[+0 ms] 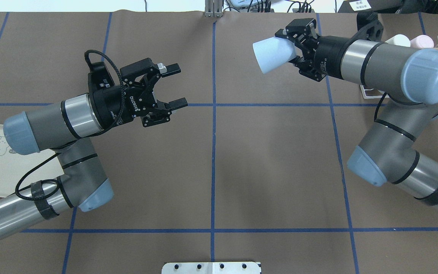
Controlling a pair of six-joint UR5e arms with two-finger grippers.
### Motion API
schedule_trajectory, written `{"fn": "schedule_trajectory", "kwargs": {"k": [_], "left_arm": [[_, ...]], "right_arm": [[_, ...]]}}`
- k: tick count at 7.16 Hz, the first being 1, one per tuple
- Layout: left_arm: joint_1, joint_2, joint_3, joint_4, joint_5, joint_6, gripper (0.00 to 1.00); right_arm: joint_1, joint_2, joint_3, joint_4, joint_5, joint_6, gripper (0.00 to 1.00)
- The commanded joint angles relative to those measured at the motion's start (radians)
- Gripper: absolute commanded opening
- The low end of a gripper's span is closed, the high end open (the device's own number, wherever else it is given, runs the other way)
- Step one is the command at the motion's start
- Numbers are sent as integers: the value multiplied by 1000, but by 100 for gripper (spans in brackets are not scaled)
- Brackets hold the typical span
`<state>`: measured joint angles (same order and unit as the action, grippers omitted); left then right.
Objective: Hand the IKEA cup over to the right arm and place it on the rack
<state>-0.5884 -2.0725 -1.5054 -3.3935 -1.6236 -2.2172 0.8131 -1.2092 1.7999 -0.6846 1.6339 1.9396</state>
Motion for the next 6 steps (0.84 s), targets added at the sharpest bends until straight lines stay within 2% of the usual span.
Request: {"fn": "schedule_trajectory", "kwargs": {"k": [1, 4, 6], "left_arm": [[-1, 0, 25, 0, 14, 14, 100], [-1, -1, 54, 0, 16, 36, 100], [1, -1, 68, 0, 16, 36, 100]], "right_arm": [[143, -1, -77, -143, -2, -302, 0], [311, 8, -262, -139, 0, -597, 0], [392, 19, -332, -136, -2, -687, 0]]}}
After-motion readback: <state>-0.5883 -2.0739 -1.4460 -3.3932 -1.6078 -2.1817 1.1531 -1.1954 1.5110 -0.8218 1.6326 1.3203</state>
